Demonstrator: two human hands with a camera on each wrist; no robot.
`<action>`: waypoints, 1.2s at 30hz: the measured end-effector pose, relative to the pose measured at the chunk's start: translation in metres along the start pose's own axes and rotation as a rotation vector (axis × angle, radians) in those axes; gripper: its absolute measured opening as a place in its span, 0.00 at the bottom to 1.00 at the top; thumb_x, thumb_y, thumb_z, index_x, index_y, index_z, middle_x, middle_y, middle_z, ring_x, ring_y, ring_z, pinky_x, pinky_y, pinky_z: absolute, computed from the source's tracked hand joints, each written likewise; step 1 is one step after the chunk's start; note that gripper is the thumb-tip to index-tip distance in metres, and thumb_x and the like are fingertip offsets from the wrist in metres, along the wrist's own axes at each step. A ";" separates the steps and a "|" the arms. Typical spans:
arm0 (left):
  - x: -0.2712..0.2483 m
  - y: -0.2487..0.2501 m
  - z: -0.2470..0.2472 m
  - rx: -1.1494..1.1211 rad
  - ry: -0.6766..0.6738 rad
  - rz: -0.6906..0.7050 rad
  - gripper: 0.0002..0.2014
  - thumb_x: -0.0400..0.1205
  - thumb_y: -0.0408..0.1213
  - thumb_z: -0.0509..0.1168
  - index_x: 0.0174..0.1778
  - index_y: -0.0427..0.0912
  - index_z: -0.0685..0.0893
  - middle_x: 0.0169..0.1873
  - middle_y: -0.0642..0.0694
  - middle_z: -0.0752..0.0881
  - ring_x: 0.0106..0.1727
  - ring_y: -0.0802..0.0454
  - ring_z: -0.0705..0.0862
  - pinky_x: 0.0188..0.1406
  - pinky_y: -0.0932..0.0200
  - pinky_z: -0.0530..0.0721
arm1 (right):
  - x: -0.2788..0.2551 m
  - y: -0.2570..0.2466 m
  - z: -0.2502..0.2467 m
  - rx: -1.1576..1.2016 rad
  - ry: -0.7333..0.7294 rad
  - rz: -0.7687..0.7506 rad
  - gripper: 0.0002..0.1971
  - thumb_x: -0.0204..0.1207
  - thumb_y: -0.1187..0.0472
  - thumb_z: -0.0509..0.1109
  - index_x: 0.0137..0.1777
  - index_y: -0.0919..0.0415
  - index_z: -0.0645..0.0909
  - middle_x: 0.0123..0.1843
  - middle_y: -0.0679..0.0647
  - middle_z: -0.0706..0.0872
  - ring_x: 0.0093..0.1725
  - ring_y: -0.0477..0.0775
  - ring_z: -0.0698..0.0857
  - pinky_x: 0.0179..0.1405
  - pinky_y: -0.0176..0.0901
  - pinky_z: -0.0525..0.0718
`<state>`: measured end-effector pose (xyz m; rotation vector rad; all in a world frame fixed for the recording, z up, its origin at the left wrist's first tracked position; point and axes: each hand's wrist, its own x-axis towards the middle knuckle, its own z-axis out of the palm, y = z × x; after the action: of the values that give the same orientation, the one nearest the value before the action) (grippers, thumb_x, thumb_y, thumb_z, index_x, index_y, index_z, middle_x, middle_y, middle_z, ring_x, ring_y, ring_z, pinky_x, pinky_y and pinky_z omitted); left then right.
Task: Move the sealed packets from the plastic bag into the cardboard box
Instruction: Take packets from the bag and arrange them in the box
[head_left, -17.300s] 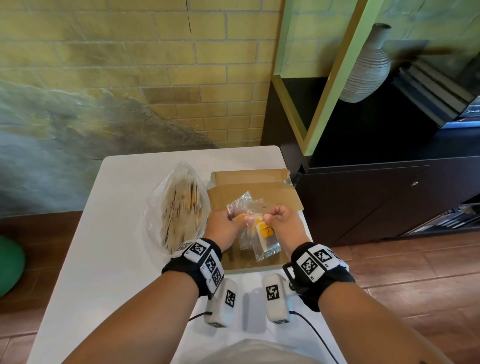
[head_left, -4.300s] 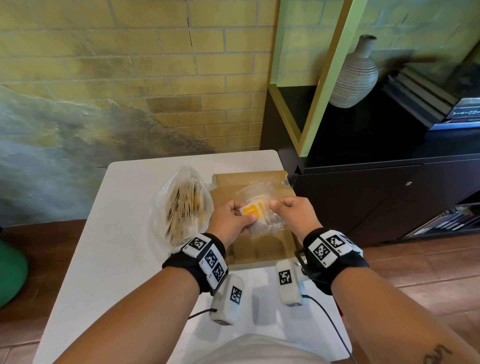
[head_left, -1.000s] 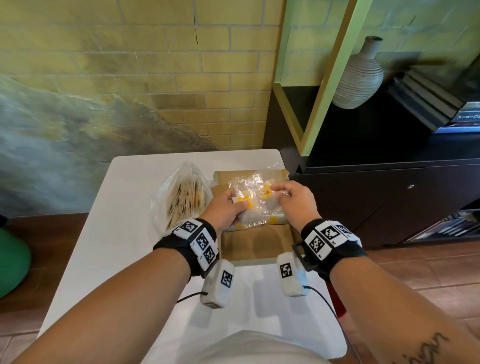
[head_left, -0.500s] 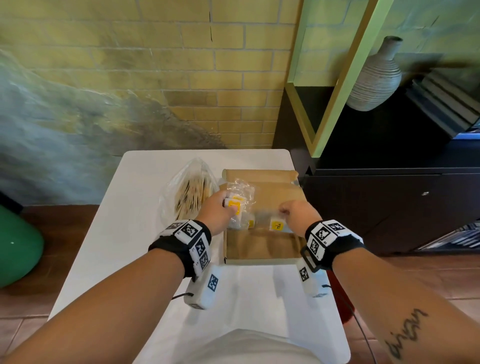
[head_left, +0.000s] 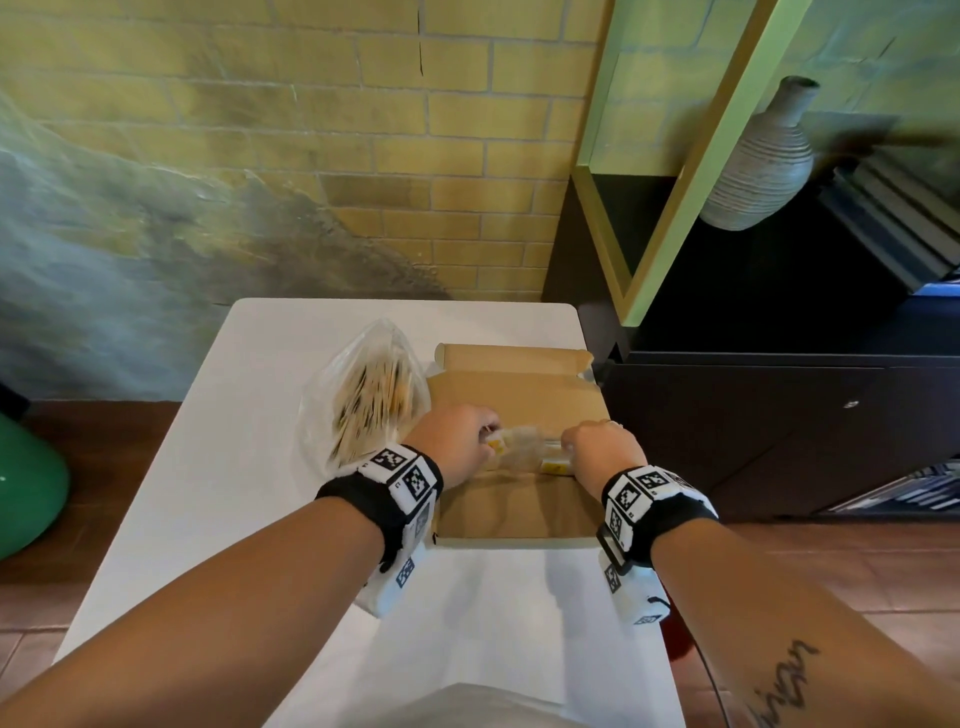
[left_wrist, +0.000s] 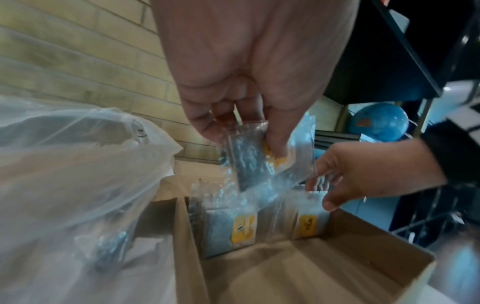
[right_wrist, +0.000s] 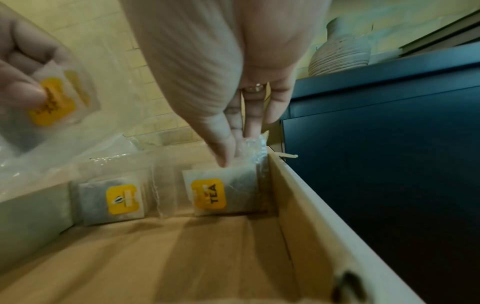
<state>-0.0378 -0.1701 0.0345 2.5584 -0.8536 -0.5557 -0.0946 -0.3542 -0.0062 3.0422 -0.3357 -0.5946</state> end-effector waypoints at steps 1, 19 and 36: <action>0.002 0.000 0.003 0.056 -0.036 0.013 0.10 0.81 0.33 0.61 0.55 0.41 0.84 0.42 0.47 0.85 0.40 0.51 0.80 0.33 0.64 0.74 | 0.000 0.000 0.001 -0.016 -0.003 -0.004 0.19 0.76 0.72 0.60 0.63 0.56 0.79 0.61 0.57 0.82 0.63 0.61 0.78 0.59 0.50 0.77; 0.017 -0.008 0.029 0.373 -0.251 -0.007 0.21 0.80 0.25 0.58 0.68 0.45 0.77 0.59 0.42 0.84 0.59 0.42 0.83 0.58 0.48 0.83 | -0.004 0.008 0.000 -0.073 0.037 -0.032 0.13 0.77 0.70 0.60 0.58 0.59 0.79 0.57 0.57 0.84 0.62 0.61 0.79 0.62 0.52 0.76; 0.024 -0.014 0.029 0.462 -0.165 -0.080 0.12 0.81 0.30 0.59 0.54 0.38 0.86 0.51 0.41 0.85 0.51 0.44 0.84 0.48 0.57 0.81 | -0.022 -0.027 0.020 0.184 -0.190 -0.242 0.10 0.76 0.61 0.62 0.56 0.61 0.78 0.53 0.59 0.85 0.52 0.60 0.84 0.46 0.47 0.83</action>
<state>-0.0274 -0.1816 -0.0025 3.0060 -1.0407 -0.6662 -0.1165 -0.3226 -0.0188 3.2351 -0.0234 -0.9192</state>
